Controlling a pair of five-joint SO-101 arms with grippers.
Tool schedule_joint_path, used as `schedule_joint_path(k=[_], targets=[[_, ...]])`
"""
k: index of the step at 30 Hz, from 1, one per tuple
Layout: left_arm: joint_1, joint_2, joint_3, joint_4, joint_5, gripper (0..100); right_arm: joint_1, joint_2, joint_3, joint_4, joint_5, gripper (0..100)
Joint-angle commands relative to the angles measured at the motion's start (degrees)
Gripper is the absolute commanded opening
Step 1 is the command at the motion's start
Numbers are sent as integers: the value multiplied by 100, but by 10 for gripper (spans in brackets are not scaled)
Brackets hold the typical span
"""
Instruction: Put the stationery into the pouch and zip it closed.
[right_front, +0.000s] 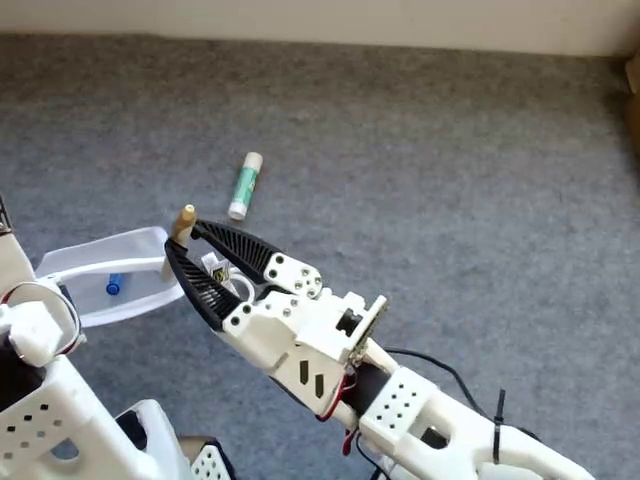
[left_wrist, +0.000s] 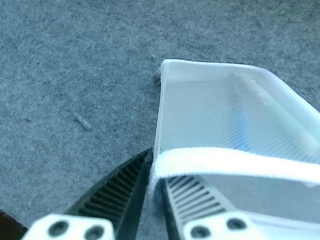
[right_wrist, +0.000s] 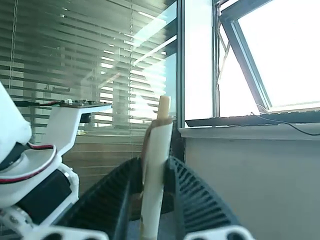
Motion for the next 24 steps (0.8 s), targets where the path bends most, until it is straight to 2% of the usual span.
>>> schedule_joint_path(k=[1,9,17,24], targets=[[-48,-40,-57,-132,35,7,-75,136,-418,-699,105,5],[-22,-40,-48,-132,35,7,-259,-365,-593,-673,1081,5],[-22,-40,-48,-132,35,7,-242,681,-1024,-435,659,5],[-22,-40,-48,-123,35,7,-365,1095,-989,-1200,695,5]])
